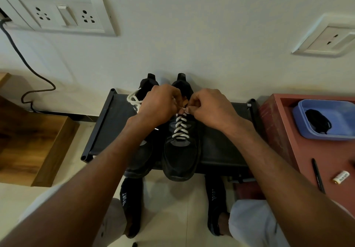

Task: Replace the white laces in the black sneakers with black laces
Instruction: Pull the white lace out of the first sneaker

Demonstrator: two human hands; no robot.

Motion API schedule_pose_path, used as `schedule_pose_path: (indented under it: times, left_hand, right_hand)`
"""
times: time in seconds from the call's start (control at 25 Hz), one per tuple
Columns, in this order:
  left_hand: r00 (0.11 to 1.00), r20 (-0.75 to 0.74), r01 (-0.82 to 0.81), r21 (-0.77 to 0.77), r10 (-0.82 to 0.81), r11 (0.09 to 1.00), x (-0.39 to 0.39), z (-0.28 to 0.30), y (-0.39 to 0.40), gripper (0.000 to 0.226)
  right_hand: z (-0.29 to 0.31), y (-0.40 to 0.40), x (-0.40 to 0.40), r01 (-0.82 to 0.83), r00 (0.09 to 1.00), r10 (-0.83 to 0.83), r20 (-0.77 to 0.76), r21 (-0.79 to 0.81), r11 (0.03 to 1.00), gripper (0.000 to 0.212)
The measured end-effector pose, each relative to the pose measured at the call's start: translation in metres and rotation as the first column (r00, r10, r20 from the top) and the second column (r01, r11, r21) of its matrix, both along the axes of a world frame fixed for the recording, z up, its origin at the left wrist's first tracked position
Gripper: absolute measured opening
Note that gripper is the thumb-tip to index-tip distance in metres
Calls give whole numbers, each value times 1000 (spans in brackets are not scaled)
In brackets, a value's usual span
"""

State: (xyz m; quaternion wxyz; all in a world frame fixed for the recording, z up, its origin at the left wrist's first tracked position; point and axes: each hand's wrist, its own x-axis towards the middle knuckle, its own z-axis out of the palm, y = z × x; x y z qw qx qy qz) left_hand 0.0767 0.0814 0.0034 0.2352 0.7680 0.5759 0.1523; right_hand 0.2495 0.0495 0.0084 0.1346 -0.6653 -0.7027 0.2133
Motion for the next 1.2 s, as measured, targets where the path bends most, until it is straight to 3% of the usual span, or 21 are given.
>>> schedule_pose_path:
  times: [0.12, 0.24, 0.44, 0.56, 0.68, 0.76, 0.88, 0.92, 0.96, 1.0, 1.04, 1.08, 1.12, 1.2]
  left_hand:
    - [995, 73, -67, -82, 73, 994, -2, 1, 3, 18]
    - [988, 117, -91, -115, 104, 989, -4, 0, 5, 13]
    - [999, 32, -32, -115, 36, 993, -3, 2, 1, 13]
    - [956, 242, -105, -252, 168, 962, -5, 5, 2, 5]
    - [818, 415, -127, -546, 399, 828, -5, 14, 1, 11]
    - [718, 500, -78, -634, 484, 770, -7, 25, 2, 24]
    - [441, 772, 115, -554, 457, 824, -13, 45, 7, 43]
    - [331, 825, 124, -519, 458, 846, -18, 51, 8, 47]
    - [275, 839, 72, -504, 469, 860, -24, 54, 11, 49]
    - [301, 828, -34, -486, 472, 873, -30, 55, 13, 51]
    - [406, 782, -180, -439, 473, 880, -36, 52, 14, 51]
    - [555, 685, -316, -351, 472, 882, -40, 46, 15, 51]
    - [695, 537, -425, -229, 478, 876, -44, 40, 16, 47]
    - [828, 231, -521, -20, 511, 853, -48, 30, 14, 27]
  right_hand:
    - [-3, 2, -3, 3, 1000, -4, 12, 19, 1000, 23]
    - [-3, 1, -6, 25, 997, -22, -77, 40, 999, 7]
    - [-6, 0, -6, -5, 995, 8, -96, 23, 1000, 14]
    - [-8, 0, -5, -1, 995, 3, -102, 18, 1000, 13]
    - [-9, 0, -4, 13, 994, -12, -112, 11, 1000, 15]
    - [-8, 0, -5, -3, 992, 5, -130, 16, 1000, 18]
    - [-10, -1, -7, -19, 989, 25, -146, 41, 999, 16]
    - [-12, 0, -8, -9, 989, 16, -149, 46, 999, 13]
    - [-12, 0, -9, 10, 986, -2, -169, 42, 999, 10]
    - [-10, 1, -11, 48, 970, -42, -238, 21, 999, 8]
    - [-5, 2, -13, 112, 922, -114, -371, -28, 993, 7]
    - [3, 3, -14, 181, 813, -207, -545, -101, 978, 8]
    - [12, 4, -15, 238, 637, -292, -713, -178, 955, 10]
    - [27, 7, -8, 379, 250, -363, -898, -255, 890, 18]
